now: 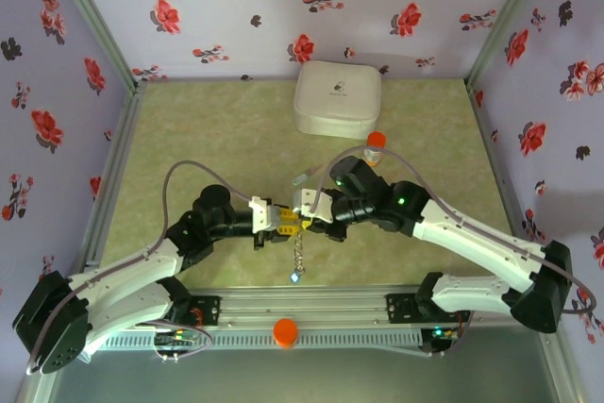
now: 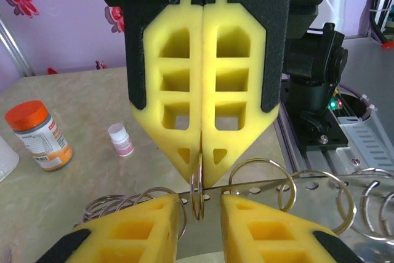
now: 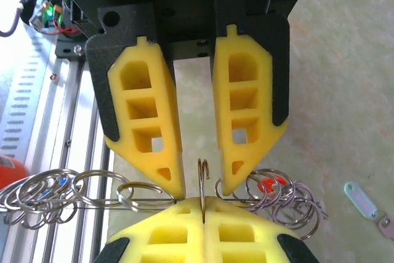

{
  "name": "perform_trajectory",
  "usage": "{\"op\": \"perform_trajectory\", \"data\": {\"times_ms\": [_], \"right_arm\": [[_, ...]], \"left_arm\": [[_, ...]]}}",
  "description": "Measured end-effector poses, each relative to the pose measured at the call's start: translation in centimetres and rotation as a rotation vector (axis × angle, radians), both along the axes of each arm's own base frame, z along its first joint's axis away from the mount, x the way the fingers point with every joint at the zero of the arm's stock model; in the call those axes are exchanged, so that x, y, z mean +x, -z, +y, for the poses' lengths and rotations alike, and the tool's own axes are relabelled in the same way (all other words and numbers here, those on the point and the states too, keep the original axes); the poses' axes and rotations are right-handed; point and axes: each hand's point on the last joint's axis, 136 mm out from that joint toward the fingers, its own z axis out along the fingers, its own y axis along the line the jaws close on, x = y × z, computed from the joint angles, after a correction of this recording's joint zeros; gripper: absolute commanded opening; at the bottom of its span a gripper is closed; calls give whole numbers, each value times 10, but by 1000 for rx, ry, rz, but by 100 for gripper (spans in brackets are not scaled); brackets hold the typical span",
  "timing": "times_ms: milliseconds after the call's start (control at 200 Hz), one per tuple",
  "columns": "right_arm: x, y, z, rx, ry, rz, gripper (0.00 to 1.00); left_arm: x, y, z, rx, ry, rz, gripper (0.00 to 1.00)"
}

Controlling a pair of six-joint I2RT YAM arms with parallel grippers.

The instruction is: Put the keys on the keyring

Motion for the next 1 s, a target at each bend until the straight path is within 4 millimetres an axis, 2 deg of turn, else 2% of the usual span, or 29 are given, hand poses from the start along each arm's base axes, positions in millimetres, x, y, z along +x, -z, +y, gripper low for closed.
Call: {"op": "perform_trajectory", "data": {"times_ms": [125,270,325,355,435,595,710,1000], "right_arm": [[0,3,0,-38,-2,-1,0],[-2,5,-2,-59,-9,-7,0],[-2,5,-2,-61,-7,-7,24],[-2,6,-2,-58,-4,-7,33],[0,6,-2,-11,15,-24,39],[2,20,-24,126,95,-15,41],[1,27,-31,198,125,-2,39],[2,1,-21,324,109,-39,34]], "left_arm": [[-1,1,0,9,2,4,17],[-2,2,-1,15,10,-8,0],[-2,2,0,18,10,-7,0],[-2,2,0,18,10,-9,0],[-3,3,0,21,12,-6,0],[-2,-5,-2,-16,9,-9,0],[-3,-8,-2,-49,8,-7,0],[-5,-11,-4,-77,12,-45,0]]}}
